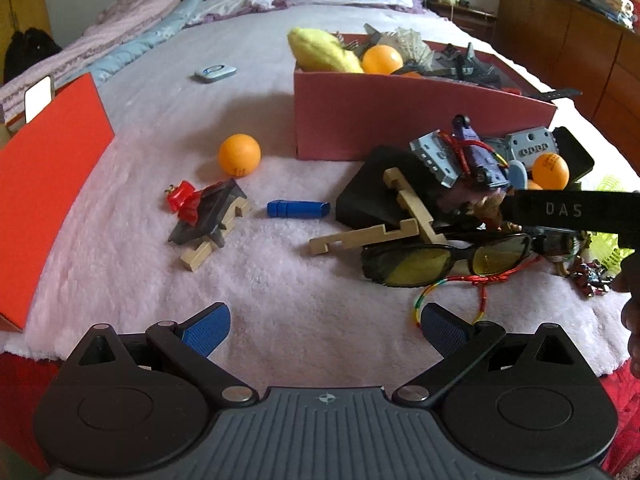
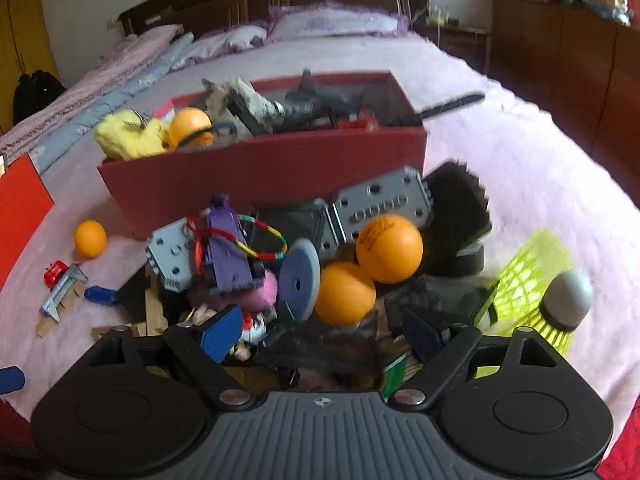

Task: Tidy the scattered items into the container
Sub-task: 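Grasp another dark translucent case from the pile with the right tool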

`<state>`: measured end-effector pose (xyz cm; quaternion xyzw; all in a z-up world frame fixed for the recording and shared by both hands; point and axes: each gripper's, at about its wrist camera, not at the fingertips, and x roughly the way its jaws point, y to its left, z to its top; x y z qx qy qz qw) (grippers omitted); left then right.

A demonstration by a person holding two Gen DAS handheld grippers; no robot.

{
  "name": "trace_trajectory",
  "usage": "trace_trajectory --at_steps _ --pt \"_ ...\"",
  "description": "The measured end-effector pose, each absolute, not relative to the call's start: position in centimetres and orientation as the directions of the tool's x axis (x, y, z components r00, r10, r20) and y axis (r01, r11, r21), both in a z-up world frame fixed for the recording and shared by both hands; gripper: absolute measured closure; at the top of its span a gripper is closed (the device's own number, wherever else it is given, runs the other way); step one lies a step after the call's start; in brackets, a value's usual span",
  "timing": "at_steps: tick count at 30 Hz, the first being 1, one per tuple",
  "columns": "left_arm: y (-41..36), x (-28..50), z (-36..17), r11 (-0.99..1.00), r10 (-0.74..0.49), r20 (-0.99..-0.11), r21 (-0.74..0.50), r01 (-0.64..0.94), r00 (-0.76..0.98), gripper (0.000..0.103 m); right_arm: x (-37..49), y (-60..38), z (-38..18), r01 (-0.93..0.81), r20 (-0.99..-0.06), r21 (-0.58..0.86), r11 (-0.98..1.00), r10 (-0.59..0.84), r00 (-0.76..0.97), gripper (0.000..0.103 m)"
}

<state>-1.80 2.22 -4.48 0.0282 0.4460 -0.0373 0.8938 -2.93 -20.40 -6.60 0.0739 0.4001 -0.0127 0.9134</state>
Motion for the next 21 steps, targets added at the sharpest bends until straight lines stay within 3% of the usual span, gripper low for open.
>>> trace_trajectory --at_steps 2,6,10,13,16,19,21 --pt "2.3 -1.8 -4.6 0.996 -0.044 -0.801 0.012 0.089 0.597 0.001 -3.2 -20.4 -6.8 0.075 -0.724 0.118 0.990 0.035 0.689 0.016" --pt "2.3 -1.8 -4.6 0.996 -0.049 -0.802 0.007 0.091 0.595 0.001 -3.1 -20.6 -7.4 0.050 -0.736 0.101 0.994 0.041 0.676 0.036" --pt "2.1 -1.8 -4.5 0.996 -0.048 -0.799 0.010 0.093 0.600 0.001 -3.1 -20.7 -7.5 0.042 -0.732 0.098 0.994 0.044 0.679 0.039" --pt "2.1 -1.9 -4.5 0.996 -0.048 -0.798 0.010 0.092 0.601 0.001 -3.1 -20.6 -7.4 0.021 -0.736 0.105 0.994 0.064 0.674 0.032" --pt "2.0 -1.9 -4.4 0.995 -0.047 -0.797 0.014 0.095 0.602 0.001 -3.1 -20.4 -7.5 0.007 -0.737 0.091 0.996 0.062 0.673 0.031" --pt "1.9 -2.0 -4.2 0.995 -0.045 -0.793 0.019 0.098 0.607 0.001 -2.9 -20.6 -7.7 0.001 -0.741 0.083 0.997 0.061 0.669 0.040" --pt "2.0 -2.0 -4.1 0.995 -0.042 -0.792 0.020 0.095 0.609 0.001 -2.9 -20.8 -7.7 0.000 -0.743 0.088 0.996 0.066 0.666 0.040"
